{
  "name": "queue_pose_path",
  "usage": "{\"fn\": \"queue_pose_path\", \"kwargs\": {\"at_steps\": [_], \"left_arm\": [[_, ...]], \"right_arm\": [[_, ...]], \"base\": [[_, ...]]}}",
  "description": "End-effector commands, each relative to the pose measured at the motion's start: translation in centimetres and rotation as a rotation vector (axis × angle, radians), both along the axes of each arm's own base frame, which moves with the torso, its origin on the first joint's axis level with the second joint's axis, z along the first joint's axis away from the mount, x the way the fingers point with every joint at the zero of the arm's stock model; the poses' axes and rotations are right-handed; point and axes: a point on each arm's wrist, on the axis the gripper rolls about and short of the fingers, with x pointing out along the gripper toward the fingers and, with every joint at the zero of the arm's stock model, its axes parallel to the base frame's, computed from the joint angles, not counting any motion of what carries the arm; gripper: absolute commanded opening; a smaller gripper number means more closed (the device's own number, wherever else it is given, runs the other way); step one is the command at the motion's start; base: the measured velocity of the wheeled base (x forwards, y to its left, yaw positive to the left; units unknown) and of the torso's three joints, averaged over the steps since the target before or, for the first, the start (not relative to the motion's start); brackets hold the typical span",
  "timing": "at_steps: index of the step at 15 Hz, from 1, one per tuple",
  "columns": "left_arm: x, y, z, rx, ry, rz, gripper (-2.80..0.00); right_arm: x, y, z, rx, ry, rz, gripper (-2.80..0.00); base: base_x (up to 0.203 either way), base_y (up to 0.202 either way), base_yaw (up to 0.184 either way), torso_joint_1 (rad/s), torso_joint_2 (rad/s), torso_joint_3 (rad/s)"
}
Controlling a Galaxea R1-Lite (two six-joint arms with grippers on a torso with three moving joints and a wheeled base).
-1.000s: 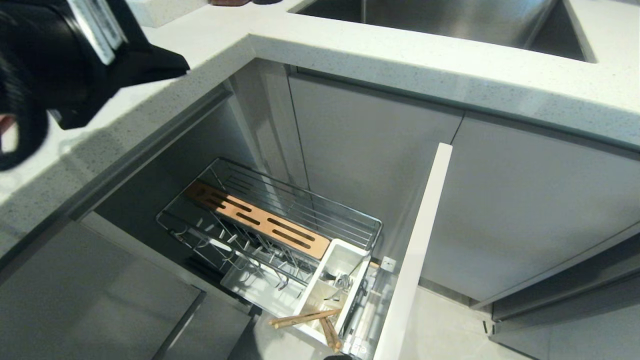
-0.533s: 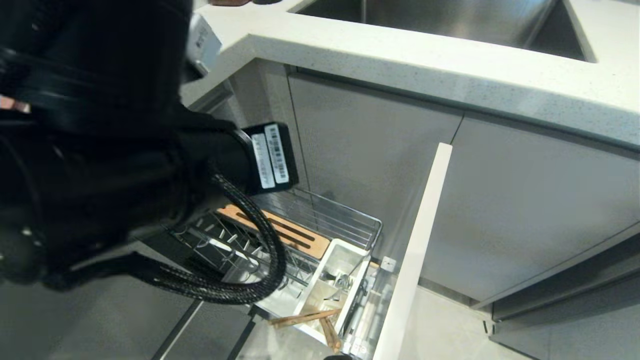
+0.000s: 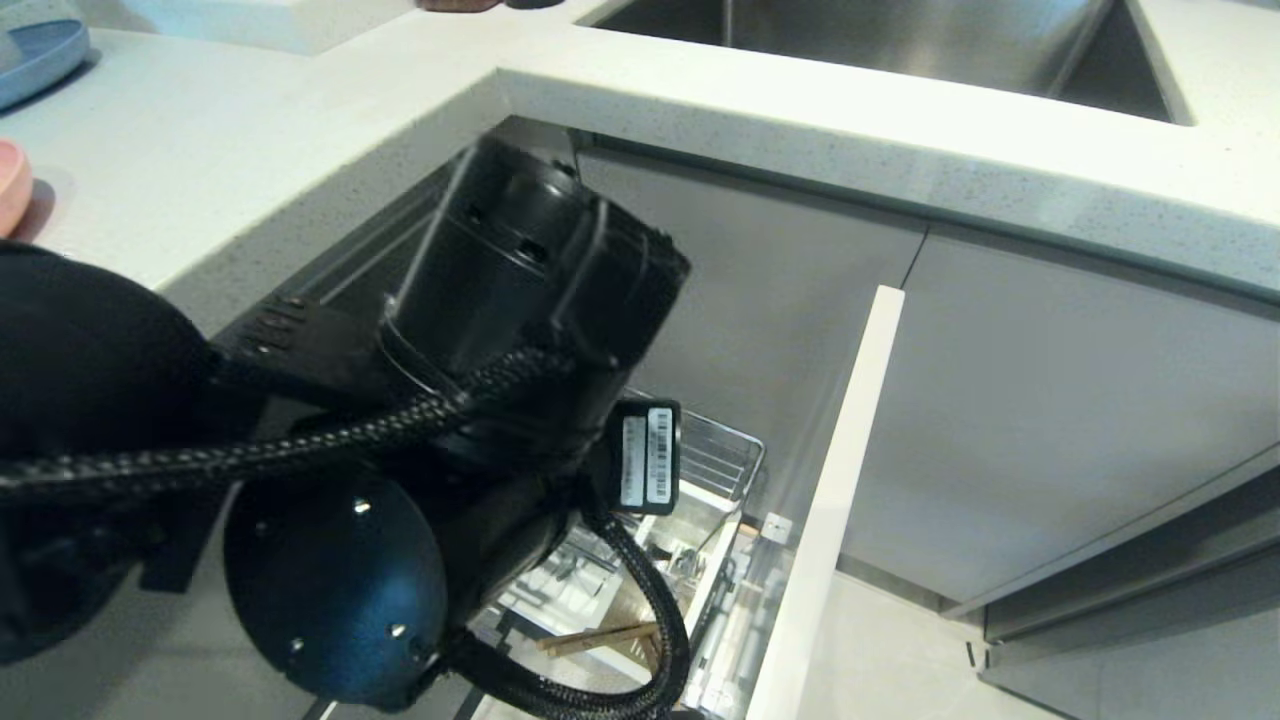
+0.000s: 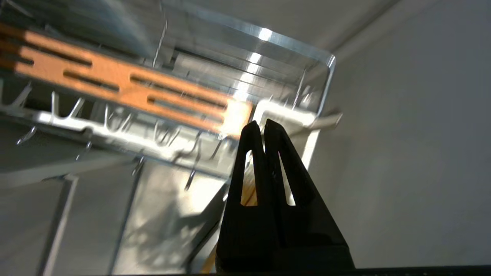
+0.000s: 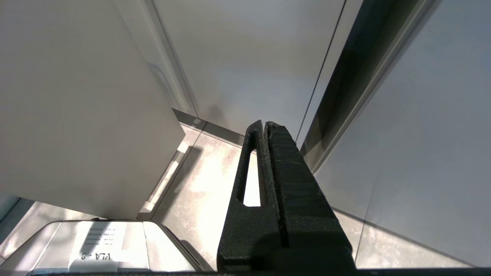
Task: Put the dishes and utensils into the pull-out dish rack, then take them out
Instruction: Take the chopsticks out of the cupboard
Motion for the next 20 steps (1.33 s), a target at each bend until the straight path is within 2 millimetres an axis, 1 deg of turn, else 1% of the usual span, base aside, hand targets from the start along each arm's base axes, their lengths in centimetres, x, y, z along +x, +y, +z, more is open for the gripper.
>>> {"fn": "queue_pose_path", "kwargs": {"at_steps": [1, 3, 7, 11, 14, 15, 17, 20], "left_arm": [[0.2, -0.8, -1.6, 0.083, 0.043, -0.003, -2.80], [0.1, -1.0, -2.4, 0.143, 0.086, -0.017, -2.80], [-0.4, -0.7, -4.0, 0.294, 0.206, 0.001, -2.80], [-0.4, -1.0, -4.8, 0.351, 0.335, 0.098, -2.80], [-0.1, -1.1, -5.2, 0.362, 0.422, 0.097, -2.80], [0.2, -1.1, -5.2, 0.357, 0.436, 0.098, 0.00], [1.0, -1.3, -5.1, 0.318, 0.491, 0.090, 0.00], [2.7, -0.8, -5.3, 0.272, 0.584, 0.111, 0.00]], "right_arm": [[0.0, 0.0, 0.0, 0.000, 0.002, 0.000, -2.80], [0.0, 0.0, 0.0, 0.000, 0.002, 0.001, -2.80], [0.0, 0.0, 0.0, -0.001, 0.001, 0.000, -2.80], [0.0, 0.0, 0.0, 0.000, 0.002, 0.001, -2.80], [0.0, 0.0, 0.0, 0.001, 0.002, 0.001, -2.80], [0.0, 0.0, 0.0, -0.001, 0.001, 0.000, -2.80], [0.0, 0.0, 0.0, 0.001, 0.002, 0.001, -2.80], [0.0, 0.0, 0.0, 0.000, 0.002, 0.000, -2.80]], "base": [[0.000, 0.000, 0.000, 0.000, 0.00, 0.000], [0.000, 0.000, 0.000, 0.000, 0.00, 0.000], [0.000, 0.000, 0.000, 0.000, 0.00, 0.000], [0.000, 0.000, 0.000, 0.000, 0.00, 0.000], [0.000, 0.000, 0.000, 0.000, 0.00, 0.000], [0.000, 0.000, 0.000, 0.000, 0.00, 0.000], [0.000, 0.000, 0.000, 0.000, 0.00, 0.000], [0.000, 0.000, 0.000, 0.000, 0.00, 0.000]]}}
